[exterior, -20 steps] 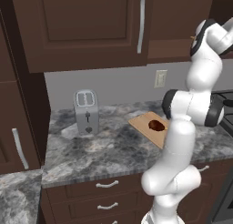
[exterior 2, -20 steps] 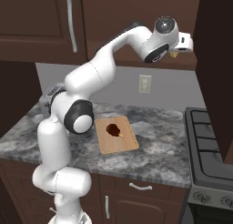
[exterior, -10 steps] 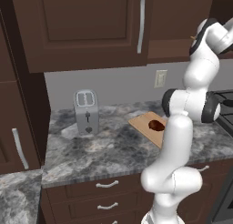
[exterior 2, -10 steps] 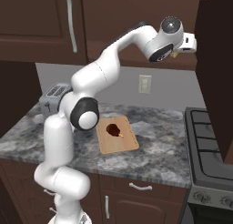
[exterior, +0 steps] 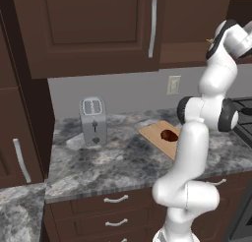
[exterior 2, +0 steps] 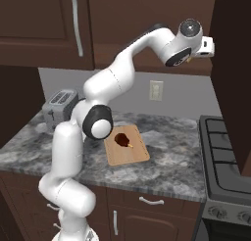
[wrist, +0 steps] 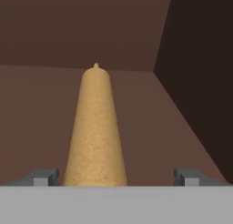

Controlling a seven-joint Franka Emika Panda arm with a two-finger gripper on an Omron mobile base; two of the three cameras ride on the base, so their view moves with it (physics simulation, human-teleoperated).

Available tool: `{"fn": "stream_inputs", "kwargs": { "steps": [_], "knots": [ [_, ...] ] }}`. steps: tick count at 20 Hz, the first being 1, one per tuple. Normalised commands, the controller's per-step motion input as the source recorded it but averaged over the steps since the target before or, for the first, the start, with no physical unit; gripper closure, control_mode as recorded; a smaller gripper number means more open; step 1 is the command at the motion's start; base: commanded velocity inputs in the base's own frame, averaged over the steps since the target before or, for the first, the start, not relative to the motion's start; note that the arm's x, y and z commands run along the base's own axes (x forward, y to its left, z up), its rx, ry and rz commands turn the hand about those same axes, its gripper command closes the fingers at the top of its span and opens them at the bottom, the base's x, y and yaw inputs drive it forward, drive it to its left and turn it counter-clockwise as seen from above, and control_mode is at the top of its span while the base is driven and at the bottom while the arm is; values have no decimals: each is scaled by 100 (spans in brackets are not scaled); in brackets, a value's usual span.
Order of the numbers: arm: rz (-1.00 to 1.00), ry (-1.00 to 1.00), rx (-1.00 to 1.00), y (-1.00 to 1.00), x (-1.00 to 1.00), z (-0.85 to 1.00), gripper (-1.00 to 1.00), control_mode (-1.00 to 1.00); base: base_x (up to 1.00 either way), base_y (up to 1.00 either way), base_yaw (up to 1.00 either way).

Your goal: Open the cabinet, retrieve the rolling pin, and place it next to the meat on the cutting board to prepare for tenderizing.

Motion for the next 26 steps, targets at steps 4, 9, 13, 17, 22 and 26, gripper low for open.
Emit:
{"fn": "stream_inputs", "kwargs": {
  "steps": [4,9,13,17,22,26],
  "knots": [
    [3,2,0,0,30,-10,-100,-100,0,0,0],
    [3,5,0,0,39,-12,-100,-100,0,0,0],
    [2,9,0,5,33,-19,100,-100,0,0,0],
    [4,6,0,3,11,-12,100,-100,0,0,0],
    [6,-1,1,1,-5,-27,100,-100,0,0,0],
    [8,-18,0,18,-73,-17,100,-100,0,0,0]
  ]
}}
